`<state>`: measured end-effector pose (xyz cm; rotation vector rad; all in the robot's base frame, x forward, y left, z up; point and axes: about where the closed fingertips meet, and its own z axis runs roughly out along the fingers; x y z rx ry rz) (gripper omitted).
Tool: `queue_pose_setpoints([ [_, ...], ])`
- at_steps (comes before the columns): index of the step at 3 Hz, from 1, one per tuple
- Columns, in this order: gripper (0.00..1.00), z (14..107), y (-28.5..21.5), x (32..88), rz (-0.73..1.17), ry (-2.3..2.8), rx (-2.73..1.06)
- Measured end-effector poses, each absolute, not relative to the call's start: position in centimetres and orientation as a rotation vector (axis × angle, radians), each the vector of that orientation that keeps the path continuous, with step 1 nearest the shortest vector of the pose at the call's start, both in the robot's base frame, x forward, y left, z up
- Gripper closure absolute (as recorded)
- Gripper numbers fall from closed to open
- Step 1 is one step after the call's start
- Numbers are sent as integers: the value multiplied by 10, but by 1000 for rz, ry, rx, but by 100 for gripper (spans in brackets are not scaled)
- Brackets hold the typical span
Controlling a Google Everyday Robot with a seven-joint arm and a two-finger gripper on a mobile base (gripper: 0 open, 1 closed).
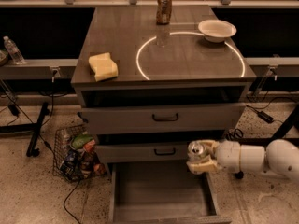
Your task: Place 7up can into bottom drawer
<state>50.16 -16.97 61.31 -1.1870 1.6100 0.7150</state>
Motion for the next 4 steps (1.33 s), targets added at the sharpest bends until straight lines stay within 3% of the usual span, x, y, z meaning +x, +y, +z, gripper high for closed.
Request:
queue_pose_setpoints([
  [2,100,483,-159,492,787,1692,-1150],
  [4,100,453,-142,493,835,1684,-1112],
])
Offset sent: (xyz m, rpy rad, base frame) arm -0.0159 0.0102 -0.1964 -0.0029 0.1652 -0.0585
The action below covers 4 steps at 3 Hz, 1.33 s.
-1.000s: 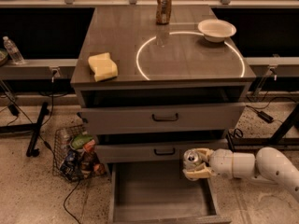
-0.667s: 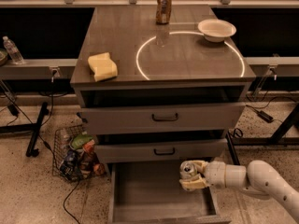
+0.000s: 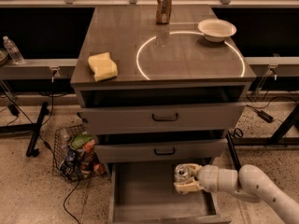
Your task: Place 7up can into bottom drawer
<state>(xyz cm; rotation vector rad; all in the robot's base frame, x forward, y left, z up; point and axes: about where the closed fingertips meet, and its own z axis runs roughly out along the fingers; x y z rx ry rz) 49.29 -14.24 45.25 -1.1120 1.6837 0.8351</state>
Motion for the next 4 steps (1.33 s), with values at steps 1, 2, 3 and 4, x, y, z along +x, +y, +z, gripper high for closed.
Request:
queue_pose_setpoints([
  [1,100,389,-110,500,864,1650,-1079],
  [2,100,347,-94,507,869,1625,-1064],
  [3,100,288,-69,523,856,1617,-1055],
  [4,100,259,-51,534,841,1611,-1047],
])
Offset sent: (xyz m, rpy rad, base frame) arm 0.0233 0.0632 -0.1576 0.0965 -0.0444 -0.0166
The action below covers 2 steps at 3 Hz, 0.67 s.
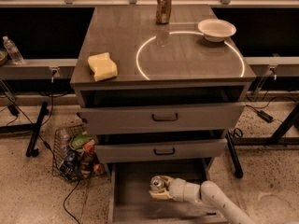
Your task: Place 7up can into bottom drawer
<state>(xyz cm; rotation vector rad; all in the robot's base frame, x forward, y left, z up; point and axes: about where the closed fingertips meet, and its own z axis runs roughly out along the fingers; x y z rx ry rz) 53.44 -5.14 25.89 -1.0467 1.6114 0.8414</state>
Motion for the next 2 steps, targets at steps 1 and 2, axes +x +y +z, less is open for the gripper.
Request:
queue_pose_setpoints([
  [1,100,236,-32,547,813,1606,-1073],
  [2,84,216,-16,555,792,1610,-1109],
])
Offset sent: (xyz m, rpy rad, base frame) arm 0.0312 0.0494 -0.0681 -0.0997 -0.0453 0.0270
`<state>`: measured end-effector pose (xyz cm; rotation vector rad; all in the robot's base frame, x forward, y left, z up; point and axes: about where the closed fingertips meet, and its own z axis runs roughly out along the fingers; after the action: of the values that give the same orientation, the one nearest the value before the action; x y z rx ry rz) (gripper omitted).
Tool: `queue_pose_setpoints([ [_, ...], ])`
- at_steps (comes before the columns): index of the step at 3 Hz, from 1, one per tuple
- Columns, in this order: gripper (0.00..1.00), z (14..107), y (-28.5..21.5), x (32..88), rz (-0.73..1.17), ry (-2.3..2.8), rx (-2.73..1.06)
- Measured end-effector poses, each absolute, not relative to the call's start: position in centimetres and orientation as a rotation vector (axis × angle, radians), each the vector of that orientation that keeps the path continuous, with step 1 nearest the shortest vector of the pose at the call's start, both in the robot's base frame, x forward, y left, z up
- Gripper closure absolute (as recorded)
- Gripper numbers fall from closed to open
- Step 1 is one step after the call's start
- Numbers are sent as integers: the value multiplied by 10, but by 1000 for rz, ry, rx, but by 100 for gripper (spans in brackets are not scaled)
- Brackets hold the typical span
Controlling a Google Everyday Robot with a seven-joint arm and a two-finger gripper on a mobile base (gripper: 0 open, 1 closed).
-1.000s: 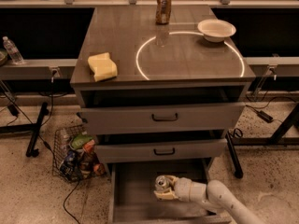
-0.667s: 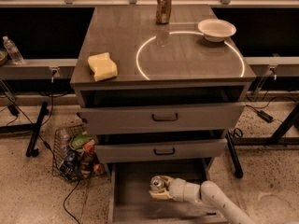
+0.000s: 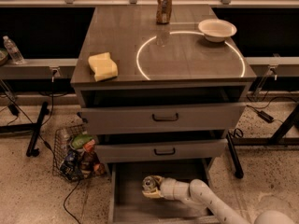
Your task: Place 7up can into bottom drawer
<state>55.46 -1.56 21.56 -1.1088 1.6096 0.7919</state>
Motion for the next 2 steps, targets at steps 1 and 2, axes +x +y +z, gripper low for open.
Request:
queue_pose_setpoints([
  [1,62,198,-10,555,790,1623,-1114],
  [2,31,181,-5,555,775,1634,-1138],
])
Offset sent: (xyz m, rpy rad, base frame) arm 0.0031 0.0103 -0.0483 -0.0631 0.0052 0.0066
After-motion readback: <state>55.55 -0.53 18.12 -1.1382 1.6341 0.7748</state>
